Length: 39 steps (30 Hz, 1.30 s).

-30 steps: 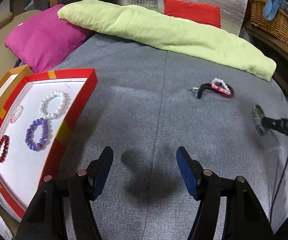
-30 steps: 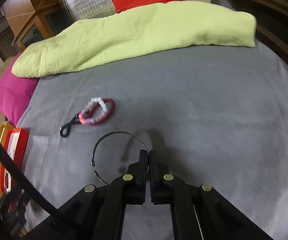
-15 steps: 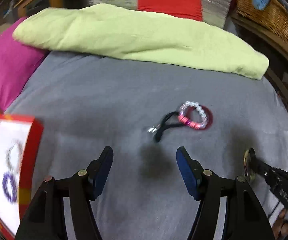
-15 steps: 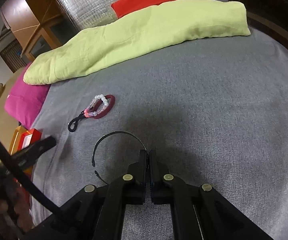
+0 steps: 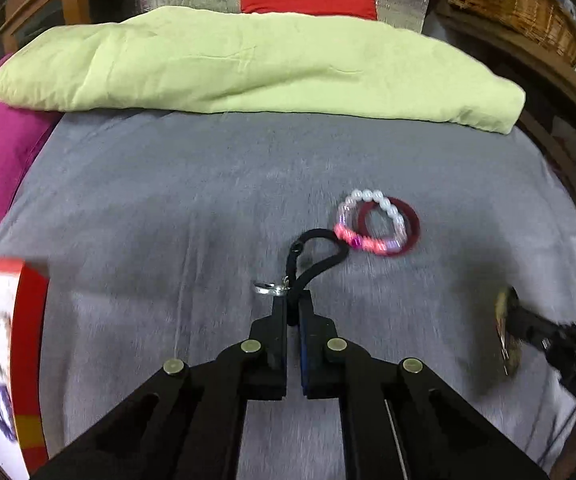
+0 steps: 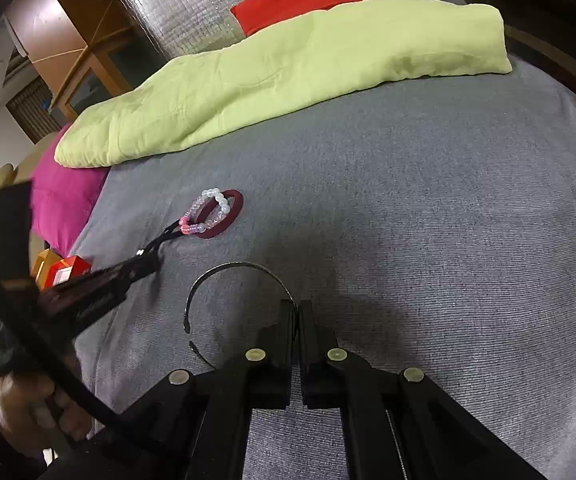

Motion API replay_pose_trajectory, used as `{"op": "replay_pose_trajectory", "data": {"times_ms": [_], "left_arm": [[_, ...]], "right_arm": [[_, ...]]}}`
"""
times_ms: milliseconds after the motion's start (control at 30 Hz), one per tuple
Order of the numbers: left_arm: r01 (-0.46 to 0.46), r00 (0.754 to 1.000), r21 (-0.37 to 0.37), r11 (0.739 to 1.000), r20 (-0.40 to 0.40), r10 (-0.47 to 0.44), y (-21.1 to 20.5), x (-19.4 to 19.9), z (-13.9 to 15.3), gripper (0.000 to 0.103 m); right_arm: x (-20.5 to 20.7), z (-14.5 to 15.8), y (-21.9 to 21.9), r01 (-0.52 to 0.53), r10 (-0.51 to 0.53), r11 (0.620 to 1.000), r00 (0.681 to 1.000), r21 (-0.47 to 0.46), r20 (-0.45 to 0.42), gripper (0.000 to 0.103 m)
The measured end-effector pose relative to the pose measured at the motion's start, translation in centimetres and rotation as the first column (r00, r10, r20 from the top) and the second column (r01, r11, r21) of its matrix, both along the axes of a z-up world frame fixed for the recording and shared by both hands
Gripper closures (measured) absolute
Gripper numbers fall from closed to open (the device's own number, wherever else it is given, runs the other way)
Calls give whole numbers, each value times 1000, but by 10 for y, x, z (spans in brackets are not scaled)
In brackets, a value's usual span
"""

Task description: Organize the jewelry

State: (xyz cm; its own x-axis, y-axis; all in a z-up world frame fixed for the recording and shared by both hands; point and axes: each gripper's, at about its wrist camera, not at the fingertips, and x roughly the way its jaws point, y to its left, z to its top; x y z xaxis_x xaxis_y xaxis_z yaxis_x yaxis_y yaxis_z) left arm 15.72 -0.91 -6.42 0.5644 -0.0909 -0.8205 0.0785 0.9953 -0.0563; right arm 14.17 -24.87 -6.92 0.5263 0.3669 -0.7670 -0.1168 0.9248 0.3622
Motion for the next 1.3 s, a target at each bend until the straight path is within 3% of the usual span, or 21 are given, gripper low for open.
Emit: {"op": "replay_pose_trajectory", "data": {"times_ms": [367,500,800,1300], "left_arm": [[-58,995,-69,996,83,64,35,-101,20,98],[-63,993,-105,992,88,72,41,-120,22,98],[-60,991,-188,980,106,81,55,-149,24,98],[-60,989,-145,988,128,79,47,-151,22,98]], "right_arm": [[-19,14,11,-36,36,999,999,-16,24,100],[-37,15,21,-54,55,998,998,-31,14,100],[-82,25,31,-60,60,998,998,-24,17,100],[-101,34,36,-53,54,999,998,-12,30,100]]}}
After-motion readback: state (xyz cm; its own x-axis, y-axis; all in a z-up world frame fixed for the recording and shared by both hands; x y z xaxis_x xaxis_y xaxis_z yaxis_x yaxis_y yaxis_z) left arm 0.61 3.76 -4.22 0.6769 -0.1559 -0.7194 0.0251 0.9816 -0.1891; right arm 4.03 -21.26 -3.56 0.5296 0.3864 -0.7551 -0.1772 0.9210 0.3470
